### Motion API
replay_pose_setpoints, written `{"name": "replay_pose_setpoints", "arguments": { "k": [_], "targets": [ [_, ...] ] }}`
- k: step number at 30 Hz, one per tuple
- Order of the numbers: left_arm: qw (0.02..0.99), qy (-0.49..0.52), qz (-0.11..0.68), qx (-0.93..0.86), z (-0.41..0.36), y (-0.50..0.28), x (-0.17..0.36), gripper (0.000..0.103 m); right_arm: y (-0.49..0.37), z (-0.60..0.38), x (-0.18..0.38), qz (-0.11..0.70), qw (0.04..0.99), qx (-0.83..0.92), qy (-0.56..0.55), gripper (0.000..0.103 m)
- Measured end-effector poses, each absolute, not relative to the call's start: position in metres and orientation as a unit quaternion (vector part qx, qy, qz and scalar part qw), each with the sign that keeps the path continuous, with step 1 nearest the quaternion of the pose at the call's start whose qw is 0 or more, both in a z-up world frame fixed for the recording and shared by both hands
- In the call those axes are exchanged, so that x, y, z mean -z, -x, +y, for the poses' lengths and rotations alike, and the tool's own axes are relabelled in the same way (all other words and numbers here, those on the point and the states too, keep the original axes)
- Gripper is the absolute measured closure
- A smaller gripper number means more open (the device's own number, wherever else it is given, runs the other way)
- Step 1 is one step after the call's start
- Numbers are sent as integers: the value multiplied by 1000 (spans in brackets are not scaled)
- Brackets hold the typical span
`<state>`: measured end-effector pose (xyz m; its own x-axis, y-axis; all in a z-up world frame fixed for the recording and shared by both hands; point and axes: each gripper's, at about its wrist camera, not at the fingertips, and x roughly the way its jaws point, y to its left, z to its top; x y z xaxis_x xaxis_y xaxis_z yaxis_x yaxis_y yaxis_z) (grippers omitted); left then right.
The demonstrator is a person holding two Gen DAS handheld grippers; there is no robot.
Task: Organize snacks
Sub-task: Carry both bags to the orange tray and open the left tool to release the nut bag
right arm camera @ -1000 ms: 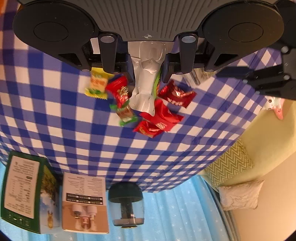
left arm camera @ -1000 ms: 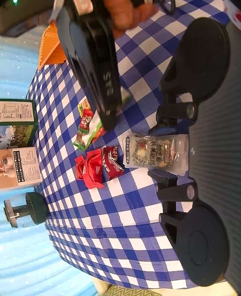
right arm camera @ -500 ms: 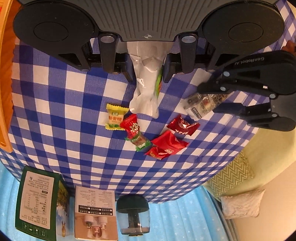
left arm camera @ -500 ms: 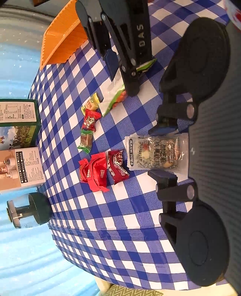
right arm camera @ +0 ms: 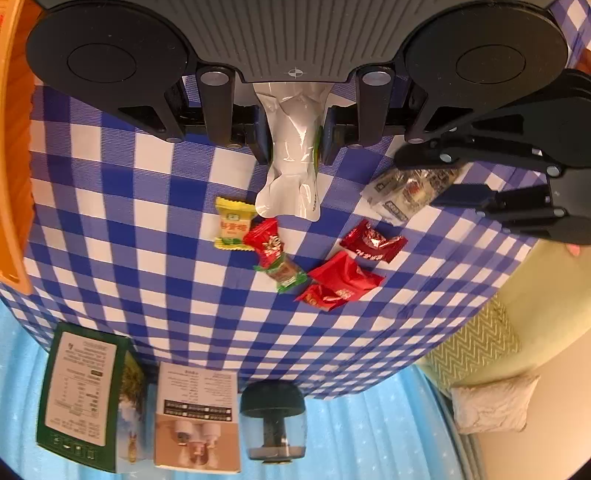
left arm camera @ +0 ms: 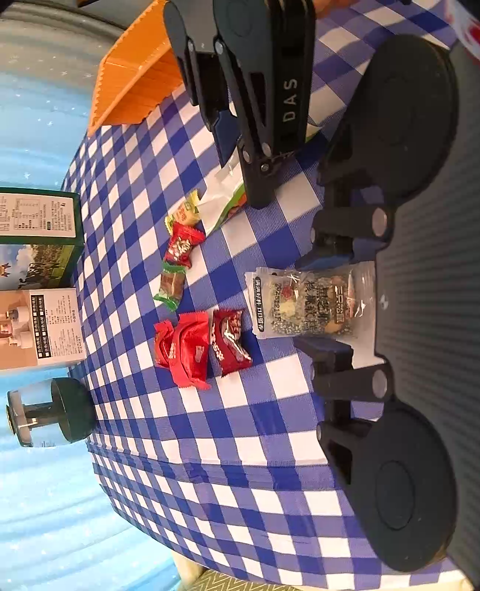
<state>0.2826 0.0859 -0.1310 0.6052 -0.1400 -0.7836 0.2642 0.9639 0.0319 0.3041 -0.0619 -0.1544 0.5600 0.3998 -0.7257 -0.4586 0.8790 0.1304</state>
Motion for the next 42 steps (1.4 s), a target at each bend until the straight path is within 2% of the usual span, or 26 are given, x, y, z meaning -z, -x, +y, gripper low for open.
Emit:
{"name": "replay_pose_setpoints", "arguments": {
  "k": [12, 20, 32, 42],
  "targets": [
    [912, -34, 402, 76, 58, -242, 109, 69, -253, -97, 125, 351, 915, -196, 6, 73],
    [926, -13, 372, 72, 34, -203, 68, 69, -204, -135, 102, 343, 925, -163, -18, 73],
    [933, -9, 344, 109, -21, -144, 15, 69, -128, -191, 48, 321, 940, -103, -46, 73],
    [932, -23, 329, 150, -70, -129, -9, 69, -101, -241, 25, 315, 946, -42, -63, 73]
  ]
}}
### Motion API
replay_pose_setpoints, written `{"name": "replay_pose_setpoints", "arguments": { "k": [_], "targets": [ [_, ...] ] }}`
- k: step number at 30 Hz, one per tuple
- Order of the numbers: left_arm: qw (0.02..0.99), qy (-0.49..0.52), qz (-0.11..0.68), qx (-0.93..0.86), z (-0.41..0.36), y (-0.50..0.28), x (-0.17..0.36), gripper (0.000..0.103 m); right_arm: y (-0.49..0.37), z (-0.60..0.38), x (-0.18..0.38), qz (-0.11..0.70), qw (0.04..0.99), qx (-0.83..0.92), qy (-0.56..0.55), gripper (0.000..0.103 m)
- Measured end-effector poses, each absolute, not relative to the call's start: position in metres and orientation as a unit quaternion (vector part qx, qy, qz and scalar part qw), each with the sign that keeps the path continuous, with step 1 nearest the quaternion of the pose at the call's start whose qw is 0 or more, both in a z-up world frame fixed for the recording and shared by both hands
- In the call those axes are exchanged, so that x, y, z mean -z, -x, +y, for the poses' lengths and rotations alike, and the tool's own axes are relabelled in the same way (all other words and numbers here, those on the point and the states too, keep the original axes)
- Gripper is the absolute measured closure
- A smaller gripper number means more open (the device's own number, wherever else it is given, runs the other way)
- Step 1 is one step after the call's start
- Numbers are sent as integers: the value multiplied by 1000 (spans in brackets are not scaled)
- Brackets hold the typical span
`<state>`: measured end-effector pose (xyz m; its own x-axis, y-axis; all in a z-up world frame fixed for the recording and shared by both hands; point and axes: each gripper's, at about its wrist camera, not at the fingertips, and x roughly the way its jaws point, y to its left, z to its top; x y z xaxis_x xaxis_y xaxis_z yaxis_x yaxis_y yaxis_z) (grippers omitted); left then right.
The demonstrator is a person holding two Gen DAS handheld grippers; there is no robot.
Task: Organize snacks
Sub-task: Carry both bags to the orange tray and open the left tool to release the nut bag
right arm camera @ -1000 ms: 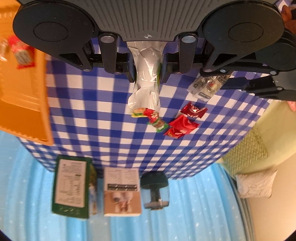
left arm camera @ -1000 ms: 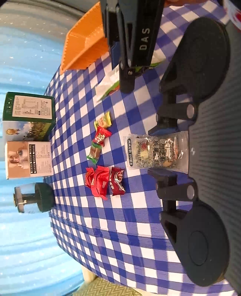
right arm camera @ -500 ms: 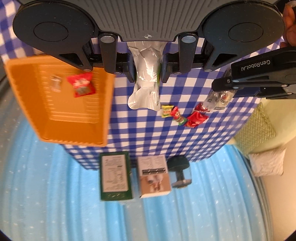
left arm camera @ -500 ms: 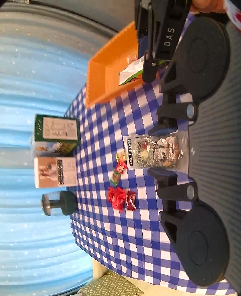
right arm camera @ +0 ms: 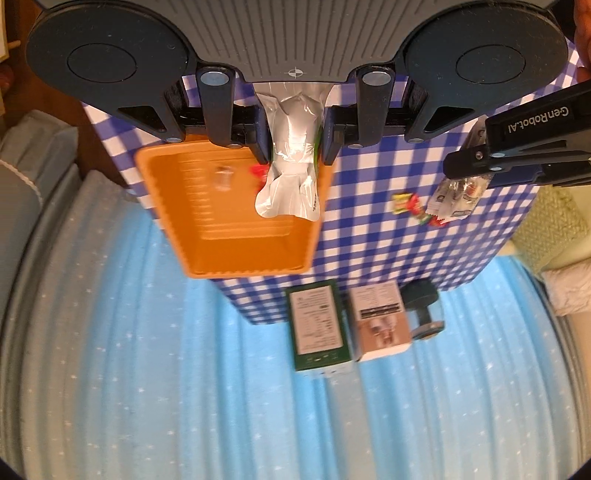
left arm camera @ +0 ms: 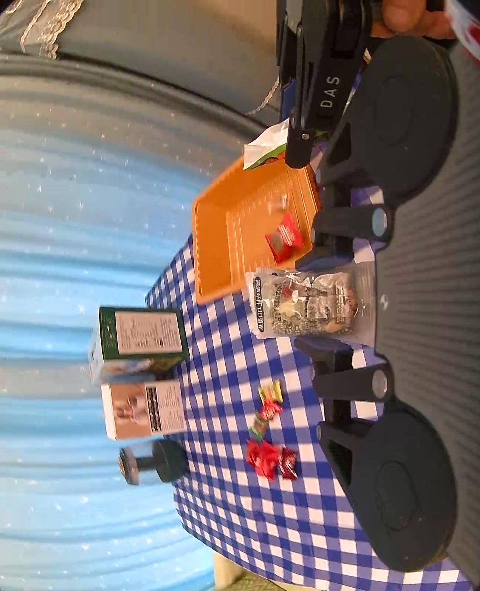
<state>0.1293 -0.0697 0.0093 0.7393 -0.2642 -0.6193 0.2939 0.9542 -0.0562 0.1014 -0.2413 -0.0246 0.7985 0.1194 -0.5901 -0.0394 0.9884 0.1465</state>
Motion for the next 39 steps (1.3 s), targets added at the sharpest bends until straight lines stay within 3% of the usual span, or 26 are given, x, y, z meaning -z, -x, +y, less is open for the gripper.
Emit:
{"name": "replay_pose_setpoints", "arguments": {
  "k": [18, 39],
  "targets": [
    [917, -43, 347, 194, -137, -173, -2, 69, -133, -318, 18, 311, 944, -4, -109, 73],
    [900, -42, 376, 217, -173, -249, 33, 69, -194, -352, 46, 326, 935, 8, -138, 73]
  ]
}}
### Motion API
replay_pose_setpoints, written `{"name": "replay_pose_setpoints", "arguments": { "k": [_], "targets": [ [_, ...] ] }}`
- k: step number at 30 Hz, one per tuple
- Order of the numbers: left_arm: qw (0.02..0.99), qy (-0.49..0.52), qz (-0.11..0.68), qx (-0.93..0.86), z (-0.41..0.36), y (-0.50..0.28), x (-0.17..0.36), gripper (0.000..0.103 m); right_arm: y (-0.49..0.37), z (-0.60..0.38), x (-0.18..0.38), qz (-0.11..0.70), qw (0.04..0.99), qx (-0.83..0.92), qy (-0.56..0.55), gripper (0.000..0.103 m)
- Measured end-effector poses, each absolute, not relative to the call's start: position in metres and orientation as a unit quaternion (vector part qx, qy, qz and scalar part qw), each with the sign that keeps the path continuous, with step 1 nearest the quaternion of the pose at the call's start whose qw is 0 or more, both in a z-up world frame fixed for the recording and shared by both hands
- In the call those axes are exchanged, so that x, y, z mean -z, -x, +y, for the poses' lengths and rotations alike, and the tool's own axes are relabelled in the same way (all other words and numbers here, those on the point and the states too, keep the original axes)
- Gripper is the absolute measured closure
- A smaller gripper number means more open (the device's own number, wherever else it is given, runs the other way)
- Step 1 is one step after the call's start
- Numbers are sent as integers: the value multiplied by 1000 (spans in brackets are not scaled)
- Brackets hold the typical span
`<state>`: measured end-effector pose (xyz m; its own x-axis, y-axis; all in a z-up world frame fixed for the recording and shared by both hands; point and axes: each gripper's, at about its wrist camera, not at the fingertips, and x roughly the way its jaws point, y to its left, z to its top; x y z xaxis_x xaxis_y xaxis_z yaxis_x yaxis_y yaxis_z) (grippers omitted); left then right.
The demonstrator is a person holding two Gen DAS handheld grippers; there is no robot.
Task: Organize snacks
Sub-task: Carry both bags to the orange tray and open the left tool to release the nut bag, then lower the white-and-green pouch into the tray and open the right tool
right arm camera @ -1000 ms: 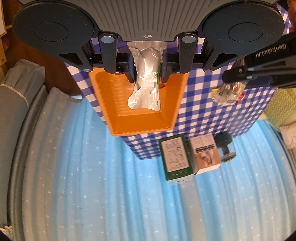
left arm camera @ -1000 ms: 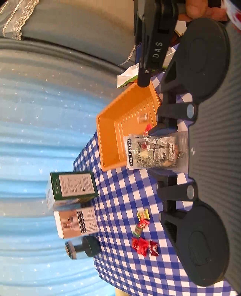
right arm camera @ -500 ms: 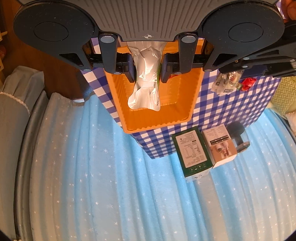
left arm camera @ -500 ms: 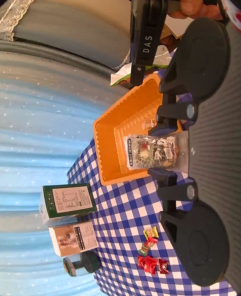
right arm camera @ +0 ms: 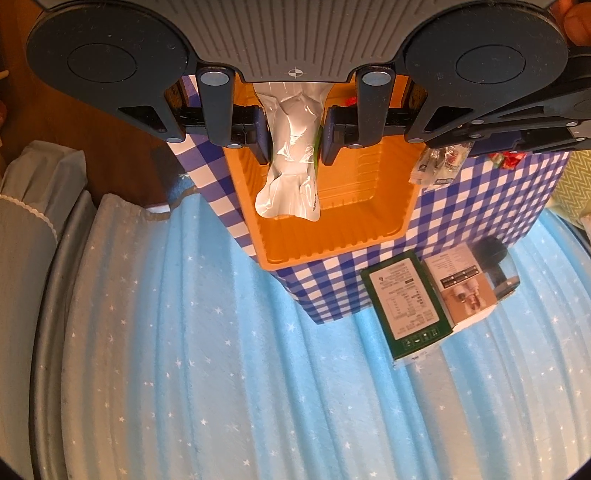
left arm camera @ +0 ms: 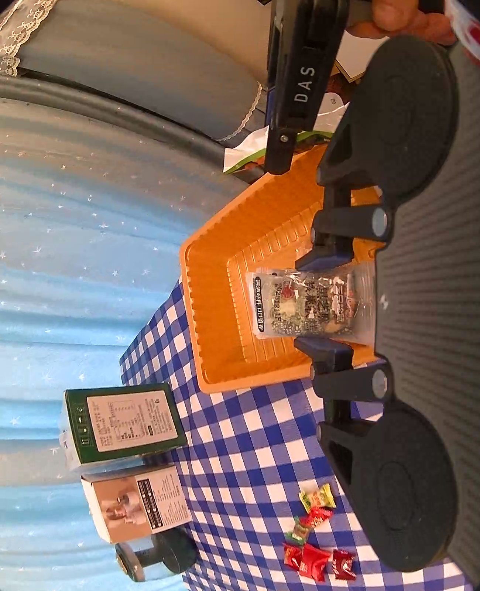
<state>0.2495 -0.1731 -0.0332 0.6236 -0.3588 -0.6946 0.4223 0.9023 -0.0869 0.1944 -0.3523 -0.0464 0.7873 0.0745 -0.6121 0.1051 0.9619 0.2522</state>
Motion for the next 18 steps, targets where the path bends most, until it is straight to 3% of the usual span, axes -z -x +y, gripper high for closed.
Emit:
{"name": "replay_pose_setpoints", "arguments": {
  "k": [8, 11, 18],
  "targets": [
    [892, -46, 380, 240, -187, -264, 43, 68, -203, -359, 51, 327, 933, 13, -147, 73],
    [893, -43, 378, 241, -188, -267, 44, 60, -202, -360, 51, 326, 933, 14, -148, 73],
    [901, -37, 374, 216, -167, -258, 39, 57, -199, -361, 49, 325, 933, 13, -156, 73]
  ]
}}
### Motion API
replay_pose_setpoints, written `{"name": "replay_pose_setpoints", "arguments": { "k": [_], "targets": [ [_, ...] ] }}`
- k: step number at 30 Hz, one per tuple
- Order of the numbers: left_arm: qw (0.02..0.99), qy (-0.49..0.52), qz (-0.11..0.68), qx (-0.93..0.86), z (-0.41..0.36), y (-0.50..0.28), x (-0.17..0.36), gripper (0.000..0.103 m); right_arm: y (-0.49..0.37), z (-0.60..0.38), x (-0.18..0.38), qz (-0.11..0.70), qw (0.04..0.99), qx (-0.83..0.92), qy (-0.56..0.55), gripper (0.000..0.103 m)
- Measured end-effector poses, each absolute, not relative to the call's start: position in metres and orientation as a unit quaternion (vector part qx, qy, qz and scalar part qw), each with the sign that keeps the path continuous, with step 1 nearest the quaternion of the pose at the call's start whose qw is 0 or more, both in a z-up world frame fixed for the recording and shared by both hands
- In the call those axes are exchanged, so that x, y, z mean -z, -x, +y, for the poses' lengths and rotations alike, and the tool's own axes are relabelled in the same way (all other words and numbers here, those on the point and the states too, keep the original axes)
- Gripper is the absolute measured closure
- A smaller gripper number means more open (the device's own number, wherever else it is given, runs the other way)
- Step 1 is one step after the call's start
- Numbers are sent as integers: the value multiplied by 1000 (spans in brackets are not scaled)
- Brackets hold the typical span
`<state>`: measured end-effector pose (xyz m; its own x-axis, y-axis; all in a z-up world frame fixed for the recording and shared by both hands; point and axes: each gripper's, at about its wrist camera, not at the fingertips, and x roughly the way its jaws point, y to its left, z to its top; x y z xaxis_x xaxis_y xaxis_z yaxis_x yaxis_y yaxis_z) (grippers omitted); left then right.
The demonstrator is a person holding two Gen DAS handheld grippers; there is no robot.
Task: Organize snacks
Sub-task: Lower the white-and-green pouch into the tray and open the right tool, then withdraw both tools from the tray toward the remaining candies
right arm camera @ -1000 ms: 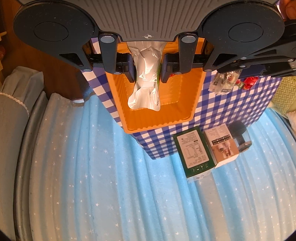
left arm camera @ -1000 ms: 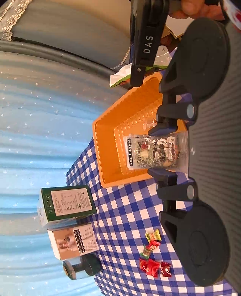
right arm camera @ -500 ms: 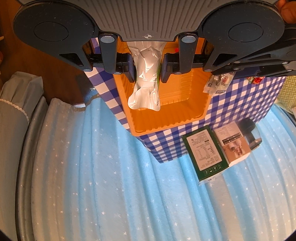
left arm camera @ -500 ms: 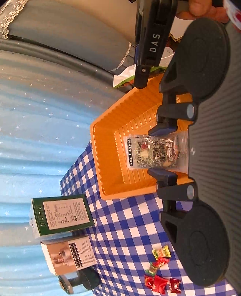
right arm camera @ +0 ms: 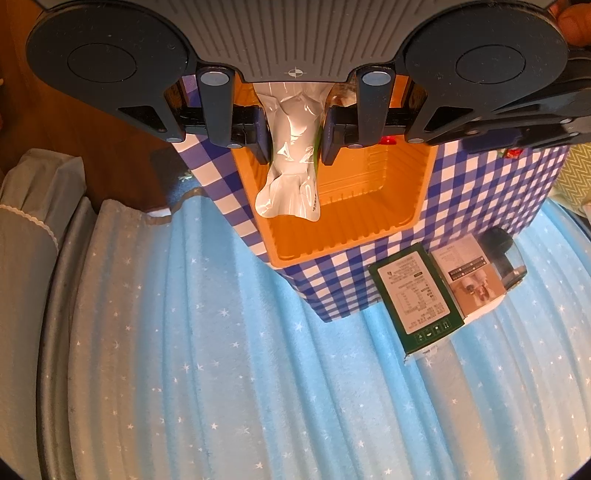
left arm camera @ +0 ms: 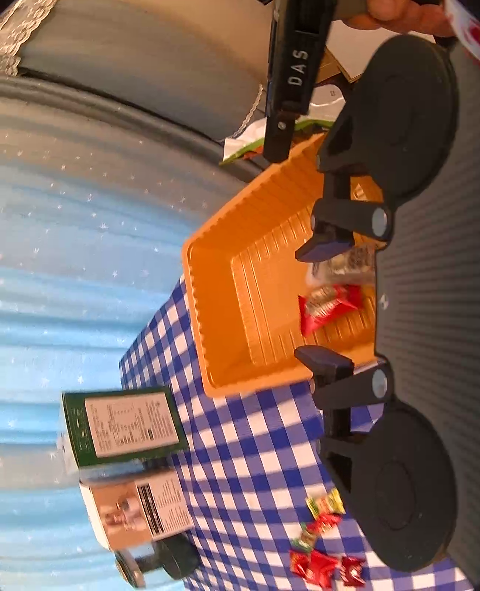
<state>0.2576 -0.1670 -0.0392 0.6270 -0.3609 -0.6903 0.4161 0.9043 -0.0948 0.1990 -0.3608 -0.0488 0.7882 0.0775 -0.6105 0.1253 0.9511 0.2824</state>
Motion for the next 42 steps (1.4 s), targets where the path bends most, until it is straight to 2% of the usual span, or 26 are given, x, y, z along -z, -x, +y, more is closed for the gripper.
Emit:
{"name": "replay_pose_setpoints", "arguments": {
  "k": [17, 18, 19, 21, 31, 42],
  "targets": [
    [916, -8, 363, 170, -121, -236, 27, 55, -221, -348, 49, 324, 933, -24, -156, 72],
    [916, -9, 364, 170, -120, -236, 27, 55, -223, -348, 49, 325, 932, -24, -157, 68],
    [916, -9, 364, 169, -120, -235, 27, 54, -223, -348, 49, 324, 932, -23, -159, 54],
    [917, -8, 364, 167, -117, -232, 28, 51, -219, -350, 47, 317, 933, -20, -167, 44],
    [920, -1, 363, 148, -94, -209, 24, 50, -186, -342, 35, 317, 931, -22, -181, 44],
    [930, 6, 353, 103, -39, -170, 10, 47, -150, -284, 22, 314, 935, -66, -150, 44]
  ]
}}
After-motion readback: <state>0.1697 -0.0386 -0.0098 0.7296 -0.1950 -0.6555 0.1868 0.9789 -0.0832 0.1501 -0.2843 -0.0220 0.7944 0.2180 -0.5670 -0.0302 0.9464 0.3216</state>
